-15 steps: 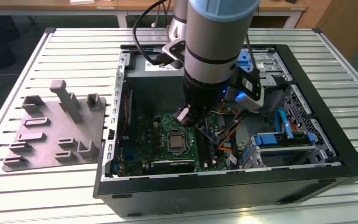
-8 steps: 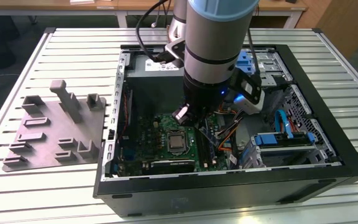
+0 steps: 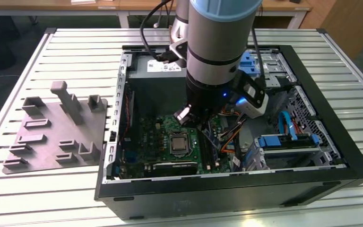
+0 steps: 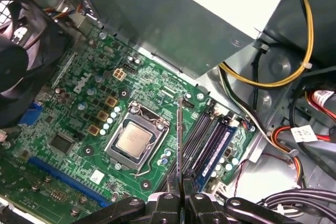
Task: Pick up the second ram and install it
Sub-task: 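Insert the second ram into the second slot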
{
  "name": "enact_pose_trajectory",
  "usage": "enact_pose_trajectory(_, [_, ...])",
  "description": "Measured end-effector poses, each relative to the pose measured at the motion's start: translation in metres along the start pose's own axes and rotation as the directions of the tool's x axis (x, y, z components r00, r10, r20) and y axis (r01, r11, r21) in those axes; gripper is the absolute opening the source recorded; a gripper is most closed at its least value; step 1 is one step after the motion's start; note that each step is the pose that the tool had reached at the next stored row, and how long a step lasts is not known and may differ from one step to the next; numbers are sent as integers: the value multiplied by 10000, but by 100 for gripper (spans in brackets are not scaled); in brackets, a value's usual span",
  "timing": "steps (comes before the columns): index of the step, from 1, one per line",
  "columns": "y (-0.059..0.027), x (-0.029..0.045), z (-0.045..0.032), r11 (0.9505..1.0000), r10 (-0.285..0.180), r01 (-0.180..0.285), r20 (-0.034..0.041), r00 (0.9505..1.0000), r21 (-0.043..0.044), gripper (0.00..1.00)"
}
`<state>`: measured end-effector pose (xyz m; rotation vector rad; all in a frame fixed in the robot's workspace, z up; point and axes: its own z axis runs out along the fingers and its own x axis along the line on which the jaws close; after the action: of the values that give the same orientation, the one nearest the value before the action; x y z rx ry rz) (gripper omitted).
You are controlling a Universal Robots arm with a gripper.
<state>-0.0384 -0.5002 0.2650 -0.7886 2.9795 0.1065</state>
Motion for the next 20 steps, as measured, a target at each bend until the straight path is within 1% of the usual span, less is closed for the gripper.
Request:
enact_pose_trajectory(5, [0, 0, 2, 9995, 300, -300, 15, 9995, 24, 14])
enact_pose_trajectory(11, [0, 0, 5, 9974, 715, -715, 37, 9974, 56, 14])
enact_pose_trajectory(20, [-1, 1, 8, 9912, 1318, -1319, 72, 9912, 100, 14])
